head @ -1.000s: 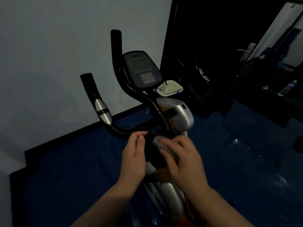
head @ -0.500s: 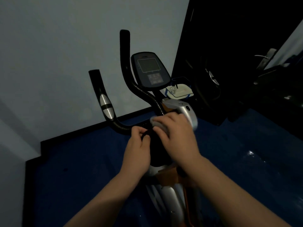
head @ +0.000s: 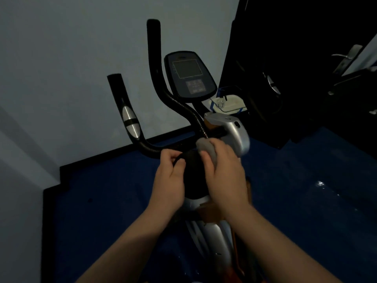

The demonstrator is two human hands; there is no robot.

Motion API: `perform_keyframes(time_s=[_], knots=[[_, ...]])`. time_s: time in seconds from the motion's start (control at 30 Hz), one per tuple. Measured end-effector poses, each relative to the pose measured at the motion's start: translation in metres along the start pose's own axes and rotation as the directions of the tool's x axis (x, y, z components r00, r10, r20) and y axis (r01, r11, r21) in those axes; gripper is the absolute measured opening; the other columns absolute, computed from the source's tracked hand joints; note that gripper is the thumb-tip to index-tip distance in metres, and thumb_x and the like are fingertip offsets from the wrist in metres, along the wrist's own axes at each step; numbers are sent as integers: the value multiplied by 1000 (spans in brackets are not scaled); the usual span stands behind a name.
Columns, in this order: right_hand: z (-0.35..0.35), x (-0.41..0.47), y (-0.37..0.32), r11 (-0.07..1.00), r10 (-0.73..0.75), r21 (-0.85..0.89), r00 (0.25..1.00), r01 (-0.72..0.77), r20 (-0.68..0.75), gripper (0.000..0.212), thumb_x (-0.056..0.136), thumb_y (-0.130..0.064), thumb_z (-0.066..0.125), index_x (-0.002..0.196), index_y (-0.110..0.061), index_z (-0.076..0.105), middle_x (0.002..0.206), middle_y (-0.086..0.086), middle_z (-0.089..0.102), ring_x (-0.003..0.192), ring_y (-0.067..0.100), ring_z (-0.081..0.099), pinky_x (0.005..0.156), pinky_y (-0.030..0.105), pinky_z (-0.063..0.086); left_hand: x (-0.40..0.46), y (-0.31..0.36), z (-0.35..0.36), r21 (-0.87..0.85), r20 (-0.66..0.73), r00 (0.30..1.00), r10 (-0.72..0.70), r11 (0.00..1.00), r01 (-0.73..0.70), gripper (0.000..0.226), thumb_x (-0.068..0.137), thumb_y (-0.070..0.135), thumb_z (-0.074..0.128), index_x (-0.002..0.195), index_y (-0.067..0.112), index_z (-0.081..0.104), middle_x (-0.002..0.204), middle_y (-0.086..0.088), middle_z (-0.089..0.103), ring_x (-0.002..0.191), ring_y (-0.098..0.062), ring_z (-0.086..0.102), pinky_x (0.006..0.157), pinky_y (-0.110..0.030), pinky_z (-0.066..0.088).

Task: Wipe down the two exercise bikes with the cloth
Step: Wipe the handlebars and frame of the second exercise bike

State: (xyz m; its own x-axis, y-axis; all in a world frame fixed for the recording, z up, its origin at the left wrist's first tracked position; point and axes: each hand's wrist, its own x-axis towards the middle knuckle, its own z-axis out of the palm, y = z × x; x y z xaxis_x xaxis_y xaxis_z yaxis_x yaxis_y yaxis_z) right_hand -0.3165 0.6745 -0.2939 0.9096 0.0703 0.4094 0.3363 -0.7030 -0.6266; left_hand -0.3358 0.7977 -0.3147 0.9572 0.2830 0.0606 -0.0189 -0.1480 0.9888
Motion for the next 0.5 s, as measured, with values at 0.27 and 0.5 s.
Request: perform_keyframes(time_s=[0.27, 0.5], knots=[[20, -9, 0, 894, 258, 425, 939, -142, -229, 11, 97, -27, 49, 108, -30, 52, 92, -24, 56, 91, -16, 53, 72, 0, 39, -2, -2, 2, -4, -40, 998, 55, 998, -55, 12, 99, 25, 41, 93, 25, 52, 80, 10, 58, 66, 3, 55, 57, -16, 46], [-7, -34, 12, 948, 197, 274, 974, -161, -108, 16, 96, -37, 49, 109, -32, 56, 100, -11, 63, 92, 3, 59, 80, 30, 52, -6, 0, 5, -95, -62, 995, 73, 992, -79, 25, 101, 29, 35, 94, 14, 54, 75, 14, 57, 70, -1, 53, 62, -13, 44]])
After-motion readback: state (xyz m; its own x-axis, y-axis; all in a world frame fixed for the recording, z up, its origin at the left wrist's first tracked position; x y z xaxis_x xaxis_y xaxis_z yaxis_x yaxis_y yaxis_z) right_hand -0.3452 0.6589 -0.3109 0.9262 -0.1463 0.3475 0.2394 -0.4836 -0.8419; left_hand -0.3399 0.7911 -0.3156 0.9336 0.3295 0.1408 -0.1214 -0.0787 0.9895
